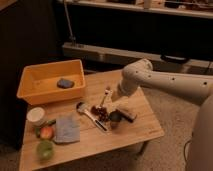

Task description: Place eraser in metal cup

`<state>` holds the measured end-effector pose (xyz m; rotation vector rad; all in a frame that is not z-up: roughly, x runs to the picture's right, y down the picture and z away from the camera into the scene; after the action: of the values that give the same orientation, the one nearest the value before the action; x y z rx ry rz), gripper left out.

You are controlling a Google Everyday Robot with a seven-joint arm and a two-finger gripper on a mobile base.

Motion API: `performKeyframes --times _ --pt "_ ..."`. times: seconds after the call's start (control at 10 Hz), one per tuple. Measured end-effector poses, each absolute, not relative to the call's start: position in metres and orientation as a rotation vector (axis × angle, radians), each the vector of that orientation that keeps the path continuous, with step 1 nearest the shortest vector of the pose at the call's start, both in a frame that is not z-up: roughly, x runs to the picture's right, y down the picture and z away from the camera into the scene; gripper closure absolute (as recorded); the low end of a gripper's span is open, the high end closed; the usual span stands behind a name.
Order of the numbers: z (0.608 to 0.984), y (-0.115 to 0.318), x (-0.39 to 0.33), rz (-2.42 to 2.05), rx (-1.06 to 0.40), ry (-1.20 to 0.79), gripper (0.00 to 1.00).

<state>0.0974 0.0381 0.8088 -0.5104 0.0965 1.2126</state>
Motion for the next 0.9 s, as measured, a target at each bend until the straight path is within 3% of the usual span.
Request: performKeyframes --times 0.4,0.9 --pt "0.820 0.039 0.114 1.150 -0.524 0.079 0.35" --pt "0.830 0.086 0.136 1.059 -0.562 0.091 0.35"
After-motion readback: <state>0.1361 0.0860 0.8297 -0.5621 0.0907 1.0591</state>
